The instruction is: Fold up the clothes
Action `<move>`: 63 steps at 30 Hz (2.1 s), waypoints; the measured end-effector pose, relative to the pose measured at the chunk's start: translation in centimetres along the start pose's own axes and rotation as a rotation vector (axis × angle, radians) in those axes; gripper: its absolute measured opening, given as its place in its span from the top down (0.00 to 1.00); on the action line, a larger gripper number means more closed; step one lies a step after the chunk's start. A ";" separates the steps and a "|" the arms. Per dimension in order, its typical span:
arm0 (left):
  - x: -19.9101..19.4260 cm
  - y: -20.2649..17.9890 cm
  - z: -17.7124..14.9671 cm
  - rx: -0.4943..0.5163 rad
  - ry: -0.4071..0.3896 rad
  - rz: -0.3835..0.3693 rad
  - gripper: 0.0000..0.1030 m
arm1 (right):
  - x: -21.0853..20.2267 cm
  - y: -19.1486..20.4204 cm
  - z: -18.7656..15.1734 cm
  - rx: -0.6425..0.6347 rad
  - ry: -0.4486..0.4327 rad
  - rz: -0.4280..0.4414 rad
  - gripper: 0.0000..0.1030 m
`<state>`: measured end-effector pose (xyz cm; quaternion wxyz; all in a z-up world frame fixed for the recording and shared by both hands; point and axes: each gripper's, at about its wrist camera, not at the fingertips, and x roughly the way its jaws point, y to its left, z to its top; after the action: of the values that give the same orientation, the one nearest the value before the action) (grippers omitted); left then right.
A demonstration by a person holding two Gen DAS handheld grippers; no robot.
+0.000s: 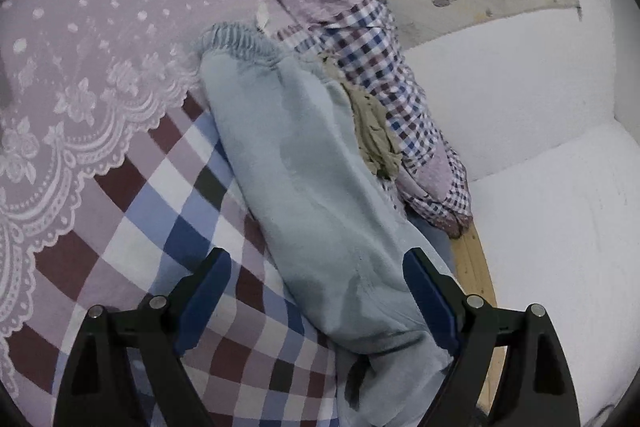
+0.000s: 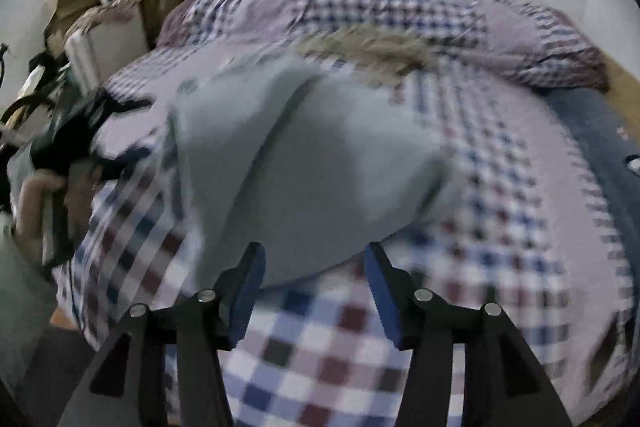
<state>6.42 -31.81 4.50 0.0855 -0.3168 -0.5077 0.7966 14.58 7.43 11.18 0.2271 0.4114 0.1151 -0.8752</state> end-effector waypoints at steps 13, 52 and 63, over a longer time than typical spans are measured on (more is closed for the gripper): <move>3.0 -0.2 0.8 -0.009 0.007 0.011 0.12 | 3.7 4.0 -3.0 0.121 -0.051 0.042 0.40; 7.9 -6.7 -1.8 0.029 0.181 -0.227 0.68 | -4.1 -18.9 16.4 -0.148 -0.049 -0.674 0.68; 8.4 -4.4 -2.3 0.029 0.219 -0.025 0.20 | -3.6 -19.5 9.1 -0.024 0.131 -0.623 0.32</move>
<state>0.33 -24.17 4.11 0.1549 -0.3943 -0.4876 0.7634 0.92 21.91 20.03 -0.0548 0.4090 0.2603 -0.8729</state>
